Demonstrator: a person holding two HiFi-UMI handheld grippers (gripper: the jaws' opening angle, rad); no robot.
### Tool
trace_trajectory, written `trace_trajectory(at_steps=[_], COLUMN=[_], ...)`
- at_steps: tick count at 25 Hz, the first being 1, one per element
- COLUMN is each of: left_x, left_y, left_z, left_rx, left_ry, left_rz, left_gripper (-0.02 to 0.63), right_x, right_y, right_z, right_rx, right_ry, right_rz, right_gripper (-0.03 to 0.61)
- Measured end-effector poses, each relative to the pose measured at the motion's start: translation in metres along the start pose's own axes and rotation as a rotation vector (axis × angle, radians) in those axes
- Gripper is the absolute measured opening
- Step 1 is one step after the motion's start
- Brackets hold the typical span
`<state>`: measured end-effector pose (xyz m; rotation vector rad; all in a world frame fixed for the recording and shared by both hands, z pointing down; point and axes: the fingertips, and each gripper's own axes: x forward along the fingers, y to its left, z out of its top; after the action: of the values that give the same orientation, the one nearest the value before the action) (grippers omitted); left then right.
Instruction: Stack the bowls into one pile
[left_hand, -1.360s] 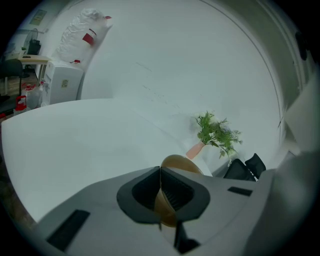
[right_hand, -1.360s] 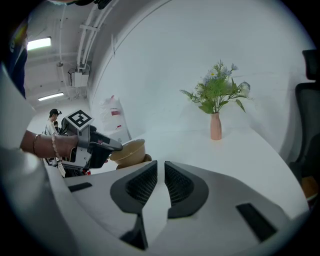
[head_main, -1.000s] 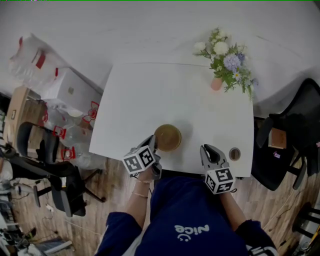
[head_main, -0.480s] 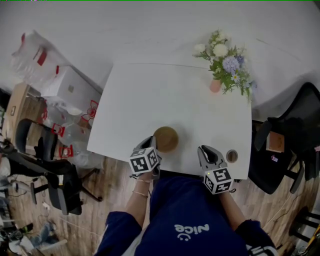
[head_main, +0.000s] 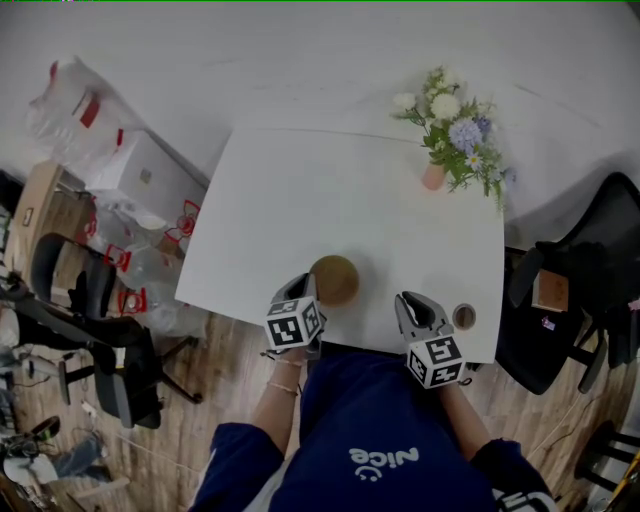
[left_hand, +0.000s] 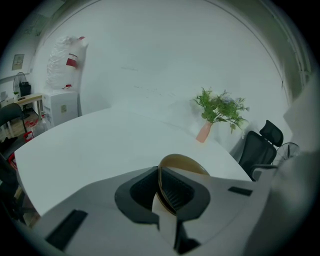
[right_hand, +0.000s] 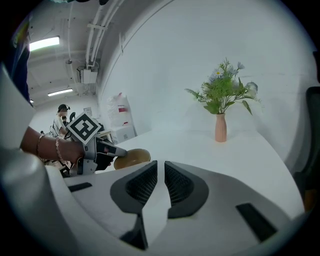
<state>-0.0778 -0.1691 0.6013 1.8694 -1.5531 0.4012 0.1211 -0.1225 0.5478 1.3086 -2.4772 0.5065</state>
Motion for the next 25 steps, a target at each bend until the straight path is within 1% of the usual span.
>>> trace_trajectory(at_steps=[5,7,9,10,16,18,21,23,25], left_x=[-0.002,-0.002,-0.003,-0.005,-0.020,-0.025,-0.038,-0.048,-0.056], left_y=[-0.005,-0.011,-0.013,-0.012,-0.004,-0.005,-0.014,-0.026,-0.039], left_z=[0.001,0.002,0.004,0.007,0.020,0.020,0.024,0.027,0.026], left_rx=[-0.010,-0.027,-0.041,-0.041,-0.007,0.000,0.044,0.089,0.126], left_ry=[-0.023,-0.029,-0.046,-0.060,-0.158,-0.185,-0.244,-0.285,-0.305], left_rz=[-0.020,-0.053,-0.066,-0.060,-0.013,-0.013,-0.047,-0.088,-0.136], left_gripper=[0.036,0.093,0.158,0.167,0.167,0.167,0.167,0.167,0.167], right_x=[0.000,0.000,0.000,-0.001,-0.005,-0.007,-0.010,-0.011,-0.011], right_y=[0.002,0.001,0.002,0.003,-0.001,-0.005,-0.007,-0.005,-0.005], right_z=[0.001,0.001,0.001,0.001,0.004,0.005,0.007,0.009,0.010], right_rx=[-0.004,-0.001,0.000,0.000,-0.003,0.000,-0.007,-0.018,-0.021], right_ry=[-0.004,-0.006,-0.008,-0.010,-0.031,-0.040,-0.050,-0.054,-0.054], right_rz=[0.010,0.012,0.014,0.014,-0.008,-0.020,-0.022,-0.017,-0.017], right_gripper=[0.063,0.063,0.063,0.063,0.063,0.063,0.063,0.063,0.063])
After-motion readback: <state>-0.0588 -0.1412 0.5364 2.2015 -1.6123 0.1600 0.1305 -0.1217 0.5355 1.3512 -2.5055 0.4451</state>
